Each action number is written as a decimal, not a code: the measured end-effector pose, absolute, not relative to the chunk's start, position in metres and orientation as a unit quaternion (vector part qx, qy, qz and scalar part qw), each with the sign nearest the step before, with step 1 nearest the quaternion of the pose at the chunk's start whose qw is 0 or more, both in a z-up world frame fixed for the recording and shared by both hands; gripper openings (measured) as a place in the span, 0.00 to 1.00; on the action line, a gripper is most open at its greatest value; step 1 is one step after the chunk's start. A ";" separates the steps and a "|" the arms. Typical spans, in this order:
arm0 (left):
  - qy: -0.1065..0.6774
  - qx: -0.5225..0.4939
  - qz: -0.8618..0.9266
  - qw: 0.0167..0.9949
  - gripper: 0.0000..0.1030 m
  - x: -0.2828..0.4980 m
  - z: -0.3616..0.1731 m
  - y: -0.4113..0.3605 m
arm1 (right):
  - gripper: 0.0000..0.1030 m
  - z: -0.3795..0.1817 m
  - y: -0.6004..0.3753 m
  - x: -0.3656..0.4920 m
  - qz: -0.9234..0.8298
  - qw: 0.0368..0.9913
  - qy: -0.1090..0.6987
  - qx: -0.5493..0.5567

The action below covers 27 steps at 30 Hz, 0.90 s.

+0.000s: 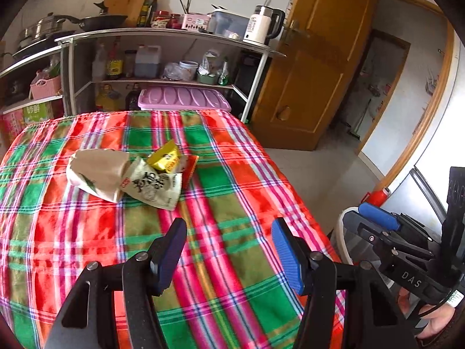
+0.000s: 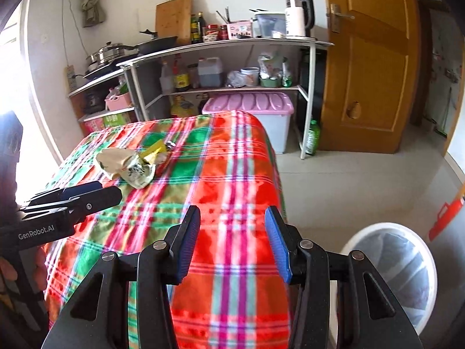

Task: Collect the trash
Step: 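Move both tools back over the table toward the beige paper bags, then grasp the beige paper bag with the left gripper while the right approaches the printed pouch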

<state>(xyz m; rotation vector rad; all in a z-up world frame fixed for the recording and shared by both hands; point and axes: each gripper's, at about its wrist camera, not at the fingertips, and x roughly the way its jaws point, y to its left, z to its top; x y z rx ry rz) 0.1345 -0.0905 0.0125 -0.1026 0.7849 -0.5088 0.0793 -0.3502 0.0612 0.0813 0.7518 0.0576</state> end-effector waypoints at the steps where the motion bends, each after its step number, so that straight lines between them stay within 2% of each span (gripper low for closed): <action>1: 0.378 -0.052 -0.243 0.892 0.59 0.135 0.012 -0.087 | 0.46 0.061 -0.348 0.081 0.031 0.929 0.368 0.040; 27: 0.380 -0.109 -0.147 0.907 0.59 0.201 0.008 0.036 | 0.46 0.045 -0.267 0.184 0.162 0.901 0.402 0.015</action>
